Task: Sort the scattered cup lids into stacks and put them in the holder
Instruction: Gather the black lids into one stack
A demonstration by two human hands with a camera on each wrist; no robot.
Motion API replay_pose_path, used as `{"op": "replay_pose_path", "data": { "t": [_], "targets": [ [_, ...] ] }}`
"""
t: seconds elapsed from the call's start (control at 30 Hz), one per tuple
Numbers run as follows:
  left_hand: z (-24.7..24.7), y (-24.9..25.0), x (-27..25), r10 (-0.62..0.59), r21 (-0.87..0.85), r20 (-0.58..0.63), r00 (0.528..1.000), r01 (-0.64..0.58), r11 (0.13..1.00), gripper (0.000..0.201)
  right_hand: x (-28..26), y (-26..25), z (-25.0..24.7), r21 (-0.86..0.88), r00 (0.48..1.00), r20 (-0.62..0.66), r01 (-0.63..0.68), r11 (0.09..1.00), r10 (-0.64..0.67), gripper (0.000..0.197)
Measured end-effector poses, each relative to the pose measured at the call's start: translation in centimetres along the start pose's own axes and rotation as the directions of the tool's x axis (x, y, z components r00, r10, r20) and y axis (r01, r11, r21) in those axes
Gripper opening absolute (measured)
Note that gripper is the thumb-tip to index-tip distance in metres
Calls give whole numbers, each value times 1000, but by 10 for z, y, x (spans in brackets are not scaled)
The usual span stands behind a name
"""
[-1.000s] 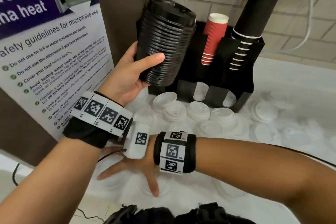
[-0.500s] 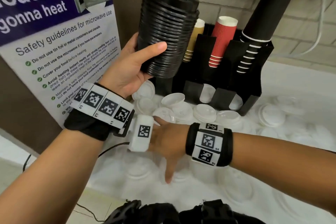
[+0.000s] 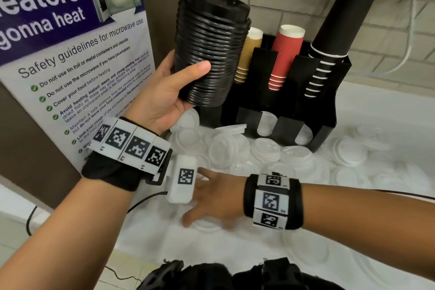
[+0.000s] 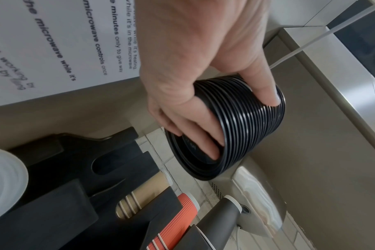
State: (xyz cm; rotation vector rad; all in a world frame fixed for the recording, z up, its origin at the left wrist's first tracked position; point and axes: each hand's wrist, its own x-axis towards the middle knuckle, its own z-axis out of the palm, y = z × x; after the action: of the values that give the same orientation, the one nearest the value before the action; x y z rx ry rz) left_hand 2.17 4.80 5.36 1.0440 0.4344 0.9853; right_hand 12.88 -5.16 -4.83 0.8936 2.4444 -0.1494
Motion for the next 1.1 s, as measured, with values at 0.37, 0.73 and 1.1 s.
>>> {"op": "replay_pose_path", "data": {
  "t": [0.37,0.73,1.1],
  "targets": [
    [-8,-15,-9,-3,18,-57,998,4,1000,68,-32,22,14,-196,989,-11,-148,969,149,74],
    [-10,-24,-12,-3,33,-77,997,5,999,65,25,-1,-7,-209,955,-211,-252,945,208,39],
    [-17,-22,-17,8,38,-98,995,-4,999,60,40,39,-5,-20,906,-282,-334,942,316,57]
  ]
}}
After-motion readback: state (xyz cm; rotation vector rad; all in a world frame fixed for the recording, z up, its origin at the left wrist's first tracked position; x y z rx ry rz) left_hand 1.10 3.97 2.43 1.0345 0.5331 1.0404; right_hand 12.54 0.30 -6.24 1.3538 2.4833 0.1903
